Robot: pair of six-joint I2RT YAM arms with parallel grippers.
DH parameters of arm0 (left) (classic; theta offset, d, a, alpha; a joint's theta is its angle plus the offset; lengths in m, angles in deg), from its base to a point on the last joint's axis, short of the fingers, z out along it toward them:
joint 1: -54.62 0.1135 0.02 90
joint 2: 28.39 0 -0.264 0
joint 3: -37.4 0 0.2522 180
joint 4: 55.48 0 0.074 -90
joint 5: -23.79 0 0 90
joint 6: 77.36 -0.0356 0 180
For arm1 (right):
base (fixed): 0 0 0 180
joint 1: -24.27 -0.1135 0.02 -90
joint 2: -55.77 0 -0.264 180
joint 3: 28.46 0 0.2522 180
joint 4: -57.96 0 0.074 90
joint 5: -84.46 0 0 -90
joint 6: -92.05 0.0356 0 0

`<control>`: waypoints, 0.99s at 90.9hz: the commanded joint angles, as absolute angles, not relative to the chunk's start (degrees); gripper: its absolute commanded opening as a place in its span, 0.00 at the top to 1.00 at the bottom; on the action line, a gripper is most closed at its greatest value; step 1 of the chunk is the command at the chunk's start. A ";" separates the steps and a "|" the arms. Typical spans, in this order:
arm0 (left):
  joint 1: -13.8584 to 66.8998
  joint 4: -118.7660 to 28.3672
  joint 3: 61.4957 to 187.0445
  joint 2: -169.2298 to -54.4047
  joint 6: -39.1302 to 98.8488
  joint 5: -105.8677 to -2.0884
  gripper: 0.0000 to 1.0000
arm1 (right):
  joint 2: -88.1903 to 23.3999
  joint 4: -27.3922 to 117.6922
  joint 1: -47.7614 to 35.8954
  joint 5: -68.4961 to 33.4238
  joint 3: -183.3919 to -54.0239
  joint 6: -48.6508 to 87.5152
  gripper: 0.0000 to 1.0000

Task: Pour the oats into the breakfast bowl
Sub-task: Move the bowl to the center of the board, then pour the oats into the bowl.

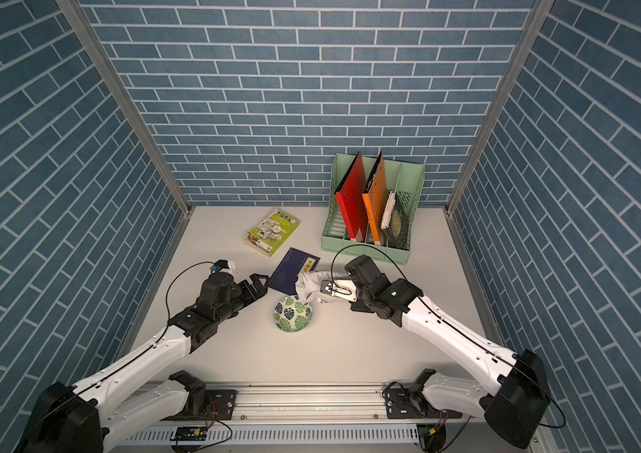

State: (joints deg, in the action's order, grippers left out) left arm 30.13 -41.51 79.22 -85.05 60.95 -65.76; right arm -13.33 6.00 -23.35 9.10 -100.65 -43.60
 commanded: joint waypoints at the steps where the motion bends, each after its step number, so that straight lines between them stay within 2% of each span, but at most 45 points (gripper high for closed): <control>1: 32.37 -36.24 80.26 -83.93 56.28 -69.00 0.00 | -15.75 1.12 -25.70 18.23 -106.52 -45.54 1.00; 60: 34.49 -39.09 81.92 -84.68 55.41 -69.20 0.00 | -25.08 2.90 -35.66 40.32 -112.27 -56.01 1.00; 90: 34.49 -38.73 82.34 -84.88 55.49 -68.77 0.01 | -27.18 5.15 -38.66 46.85 -113.13 -59.01 1.00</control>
